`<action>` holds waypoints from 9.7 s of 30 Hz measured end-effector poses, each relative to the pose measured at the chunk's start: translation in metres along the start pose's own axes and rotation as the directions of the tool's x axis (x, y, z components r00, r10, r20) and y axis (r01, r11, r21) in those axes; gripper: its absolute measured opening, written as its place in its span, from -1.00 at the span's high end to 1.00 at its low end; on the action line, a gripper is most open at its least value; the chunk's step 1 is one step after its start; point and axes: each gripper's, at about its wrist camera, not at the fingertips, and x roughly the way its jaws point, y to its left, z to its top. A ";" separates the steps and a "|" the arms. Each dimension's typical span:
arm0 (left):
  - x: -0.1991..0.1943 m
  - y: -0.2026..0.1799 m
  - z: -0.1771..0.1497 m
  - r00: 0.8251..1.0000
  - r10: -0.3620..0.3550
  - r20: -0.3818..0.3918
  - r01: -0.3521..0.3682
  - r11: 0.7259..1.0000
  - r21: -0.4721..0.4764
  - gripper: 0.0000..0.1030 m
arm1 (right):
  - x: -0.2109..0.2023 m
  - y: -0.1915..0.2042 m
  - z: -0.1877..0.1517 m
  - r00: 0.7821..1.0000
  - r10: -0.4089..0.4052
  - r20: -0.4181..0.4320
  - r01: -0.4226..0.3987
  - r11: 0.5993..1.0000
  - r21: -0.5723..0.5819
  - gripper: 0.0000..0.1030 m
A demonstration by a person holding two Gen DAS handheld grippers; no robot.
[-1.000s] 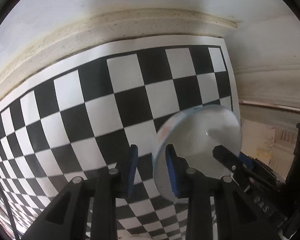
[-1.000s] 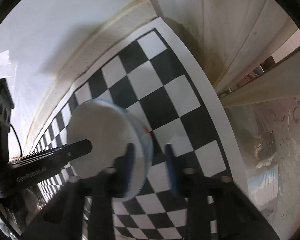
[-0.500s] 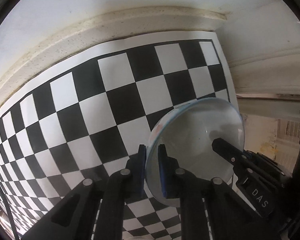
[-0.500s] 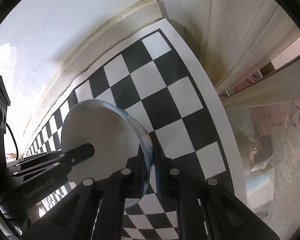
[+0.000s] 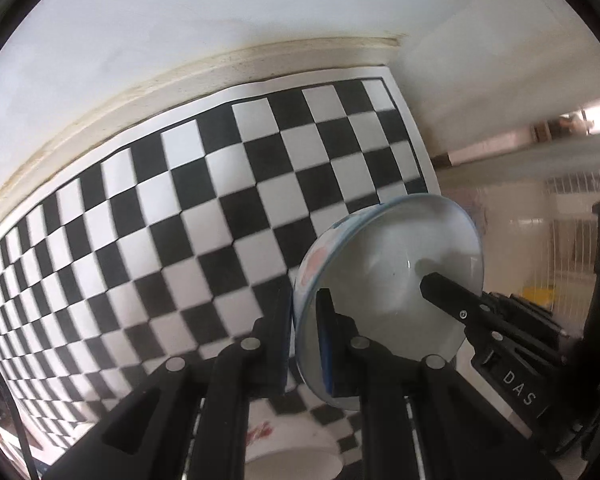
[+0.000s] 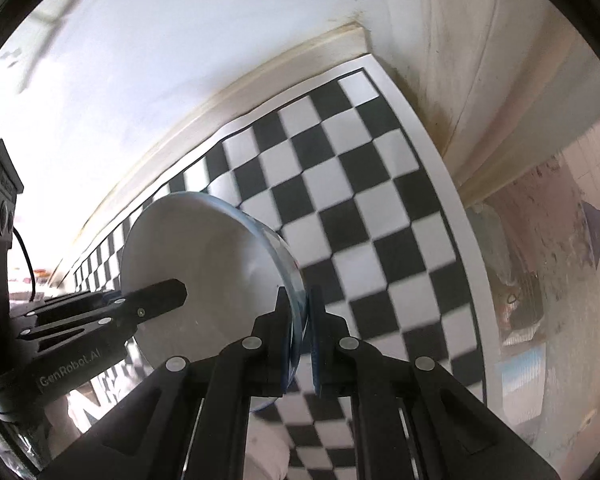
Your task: Organize plates and bowls
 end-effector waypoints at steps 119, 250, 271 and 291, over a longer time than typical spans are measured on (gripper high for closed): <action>-0.167 0.025 -0.305 0.936 0.238 0.258 -0.166 0.948 -0.272 -0.75 | -0.214 0.120 -0.261 0.941 -0.153 0.301 0.251 0.913 -0.321 -0.95; -0.020 0.263 -0.268 0.983 -0.158 0.094 0.183 0.886 -0.426 -0.18 | 0.140 0.225 -0.233 0.868 0.304 -0.393 -0.392 0.906 -0.163 -0.01; 0.007 0.306 -0.289 0.981 -0.186 0.058 0.191 0.859 -0.475 -0.19 | 0.179 0.246 -0.255 0.862 0.267 -0.432 -0.359 0.922 -0.145 -0.01; 0.012 0.310 -0.289 0.976 -0.206 0.072 0.215 0.857 -0.469 -0.19 | 0.176 0.245 -0.255 0.881 0.239 -0.408 -0.329 0.930 -0.166 -0.02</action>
